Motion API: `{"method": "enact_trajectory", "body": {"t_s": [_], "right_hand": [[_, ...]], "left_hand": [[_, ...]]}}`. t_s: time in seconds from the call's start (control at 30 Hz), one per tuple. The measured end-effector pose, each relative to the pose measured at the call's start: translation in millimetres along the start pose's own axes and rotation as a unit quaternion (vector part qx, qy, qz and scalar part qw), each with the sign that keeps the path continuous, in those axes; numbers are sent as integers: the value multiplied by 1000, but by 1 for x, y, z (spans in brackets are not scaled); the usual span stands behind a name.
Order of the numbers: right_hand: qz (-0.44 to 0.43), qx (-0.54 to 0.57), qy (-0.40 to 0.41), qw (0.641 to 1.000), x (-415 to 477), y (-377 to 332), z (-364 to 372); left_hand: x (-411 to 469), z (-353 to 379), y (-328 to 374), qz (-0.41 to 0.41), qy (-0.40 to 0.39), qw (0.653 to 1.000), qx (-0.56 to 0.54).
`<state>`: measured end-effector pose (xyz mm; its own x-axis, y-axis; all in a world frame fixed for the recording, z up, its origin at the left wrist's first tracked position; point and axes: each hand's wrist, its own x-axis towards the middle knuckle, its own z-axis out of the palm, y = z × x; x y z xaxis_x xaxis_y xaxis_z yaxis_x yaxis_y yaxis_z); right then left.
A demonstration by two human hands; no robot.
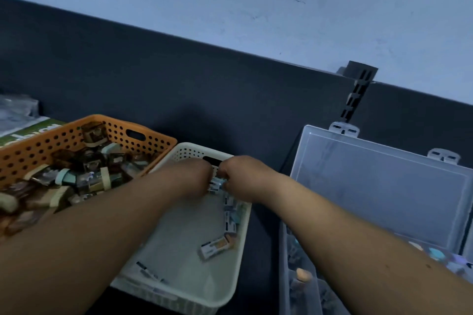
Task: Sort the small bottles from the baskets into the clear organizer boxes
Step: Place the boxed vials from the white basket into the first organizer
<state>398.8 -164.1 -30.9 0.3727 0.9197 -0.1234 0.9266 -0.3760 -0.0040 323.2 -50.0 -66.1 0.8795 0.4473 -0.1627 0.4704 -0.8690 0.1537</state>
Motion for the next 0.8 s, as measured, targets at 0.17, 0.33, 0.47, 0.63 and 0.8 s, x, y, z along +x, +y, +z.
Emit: {"method": "enact_trajectory", "body": {"t_s": [0.17, 0.33, 0.47, 0.63, 0.8], "right_hand": [[26, -60, -46, 997, 13, 1, 9], [45, -73, -64, 994, 22, -1, 14], [67, -62, -84, 992, 28, -8, 14], [83, -43, -99, 991, 30, -16, 13], [92, -17, -121, 988, 30, -21, 11]], "left_hand": [[8, 9, -5, -2, 13, 1000, 11], [-2, -12, -12, 28, 37, 997, -68], [-22, -32, -23, 44, 91, 971, -216], [-44, -46, -30, 40, 126, 932, -337], [-57, -48, -35, 22, 128, 907, -400]]}}
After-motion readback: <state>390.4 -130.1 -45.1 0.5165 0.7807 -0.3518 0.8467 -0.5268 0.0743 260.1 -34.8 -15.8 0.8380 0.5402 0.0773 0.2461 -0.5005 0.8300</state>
